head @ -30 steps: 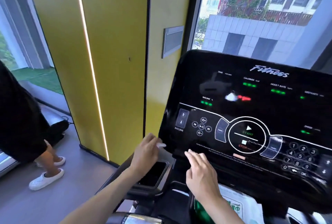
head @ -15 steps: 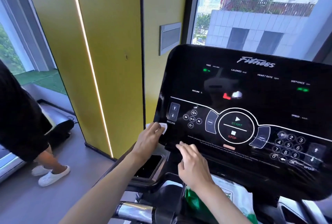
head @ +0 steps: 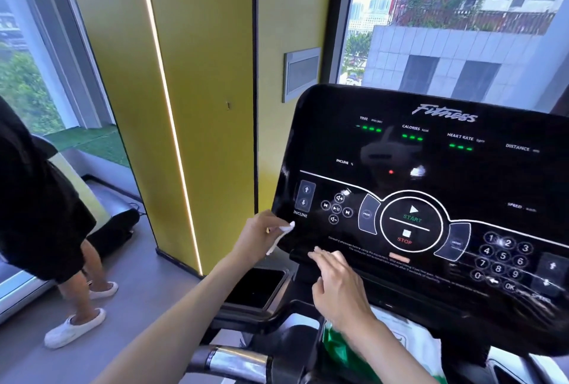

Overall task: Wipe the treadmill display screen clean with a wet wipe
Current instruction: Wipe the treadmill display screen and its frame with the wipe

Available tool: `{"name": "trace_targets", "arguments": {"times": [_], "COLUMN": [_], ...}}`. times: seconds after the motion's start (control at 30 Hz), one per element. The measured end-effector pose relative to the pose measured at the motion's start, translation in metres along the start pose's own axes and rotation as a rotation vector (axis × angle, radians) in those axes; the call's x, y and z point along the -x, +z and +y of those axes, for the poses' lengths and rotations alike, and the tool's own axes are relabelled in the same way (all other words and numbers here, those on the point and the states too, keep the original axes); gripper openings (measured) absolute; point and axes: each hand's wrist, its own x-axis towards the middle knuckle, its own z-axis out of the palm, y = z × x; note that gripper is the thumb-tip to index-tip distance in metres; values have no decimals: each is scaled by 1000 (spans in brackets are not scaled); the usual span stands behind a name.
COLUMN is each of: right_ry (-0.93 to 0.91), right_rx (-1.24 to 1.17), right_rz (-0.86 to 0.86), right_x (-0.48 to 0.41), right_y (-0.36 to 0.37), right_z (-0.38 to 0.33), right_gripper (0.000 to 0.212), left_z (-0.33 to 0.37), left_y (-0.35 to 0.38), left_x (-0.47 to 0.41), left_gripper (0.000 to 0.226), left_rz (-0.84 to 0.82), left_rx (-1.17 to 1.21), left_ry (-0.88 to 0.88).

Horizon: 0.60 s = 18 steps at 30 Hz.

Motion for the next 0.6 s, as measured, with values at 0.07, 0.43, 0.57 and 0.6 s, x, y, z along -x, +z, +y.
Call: {"name": "trace_targets", "arguments": {"times": [0.07,0.43,0.57,0.6], "right_ry": [-3,-12,-4,-2], "right_rx": [-3,42,15,15], "right_rz": [1,-2,3,8], "right_x": [0,-1,-1,0], "right_y": [-2,1,4,4], "right_z": [-1,2,3,2], "right_gripper": [54,53,52,52], "left_z": [3,6,-12,-14], "left_y": [-12,3,15,21], "left_x": [-7,-32,-14,-7], "left_gripper": [18,23,24,24], "left_rz": [215,251,225,197], "left_rx": [56,-216,-208,-199], "left_ry": [-109,69,130,157]}}
